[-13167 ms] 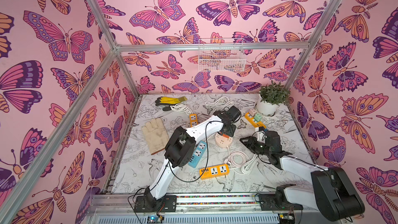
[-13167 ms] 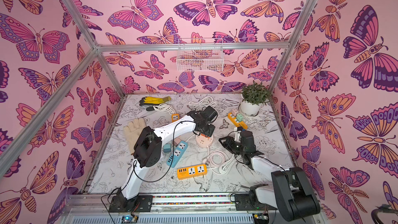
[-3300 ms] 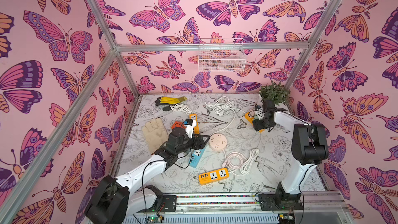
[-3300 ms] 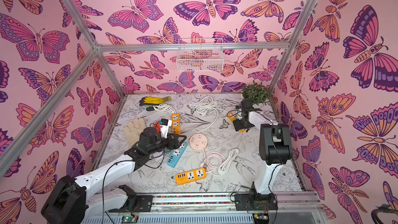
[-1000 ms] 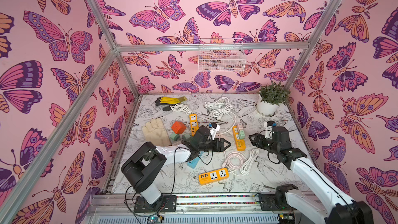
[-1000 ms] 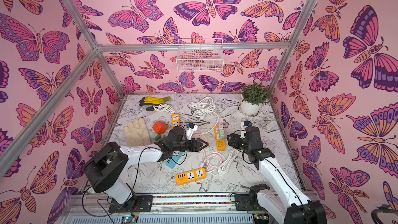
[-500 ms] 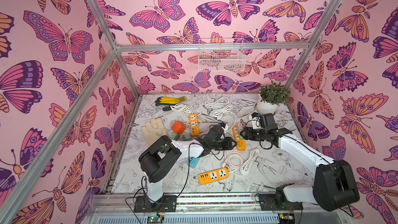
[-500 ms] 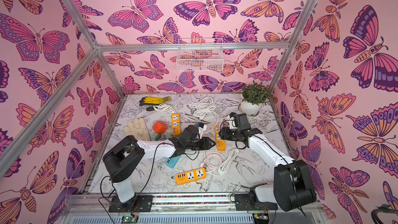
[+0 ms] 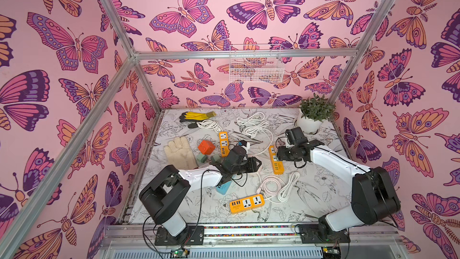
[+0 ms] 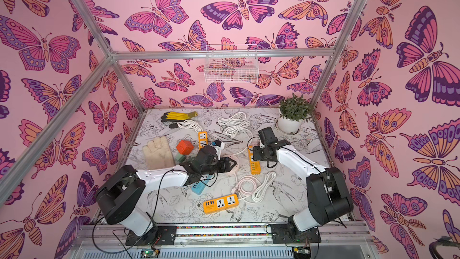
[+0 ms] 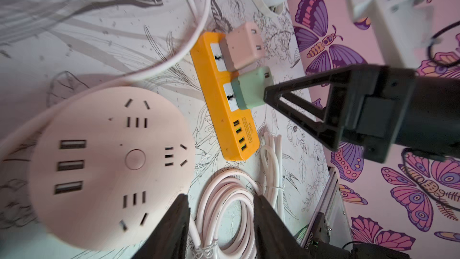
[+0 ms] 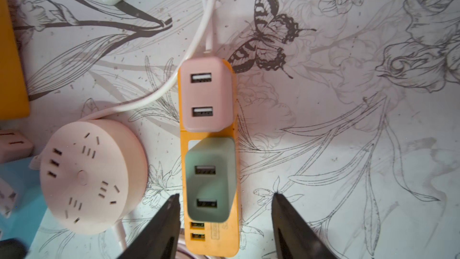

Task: Pull the plug off the socket
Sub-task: Pick up the socket from the center of the board.

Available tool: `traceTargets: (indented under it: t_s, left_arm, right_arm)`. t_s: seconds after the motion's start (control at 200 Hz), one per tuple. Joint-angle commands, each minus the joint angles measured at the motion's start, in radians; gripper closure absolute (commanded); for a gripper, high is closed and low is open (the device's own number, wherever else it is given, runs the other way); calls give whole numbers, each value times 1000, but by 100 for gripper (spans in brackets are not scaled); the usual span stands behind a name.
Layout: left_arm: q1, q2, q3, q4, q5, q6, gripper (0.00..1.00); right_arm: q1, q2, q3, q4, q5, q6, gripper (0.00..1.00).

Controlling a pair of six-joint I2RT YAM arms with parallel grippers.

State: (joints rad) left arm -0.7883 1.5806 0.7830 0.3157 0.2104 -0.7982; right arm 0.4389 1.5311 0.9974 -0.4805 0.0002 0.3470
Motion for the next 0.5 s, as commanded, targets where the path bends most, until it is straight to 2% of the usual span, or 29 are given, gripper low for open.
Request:
traceTargets:
  t_s: [0.0, 0.105, 0.22, 0.29, 0.496]
  left_arm:
    - [20, -73, -58, -6, -67, 65, 51]
    - [40, -123, -92, -1, -66, 86, 50]
    - [52, -166, -128, 11, -64, 86, 50]
    - [54, -185, -146, 25, -66, 86, 49]
    - [57, -205, -180, 71, -59, 88, 49]
  right_arm:
    - [30, 32, 62, -68, 55, 0, 36]
    - [41, 106, 88, -87, 56, 20, 33]
    - [82, 99, 56, -64, 106, 54, 19]
    - [93, 87, 18, -40, 123, 82, 14]
    - [126, 111, -44, 28, 130, 135, 16]
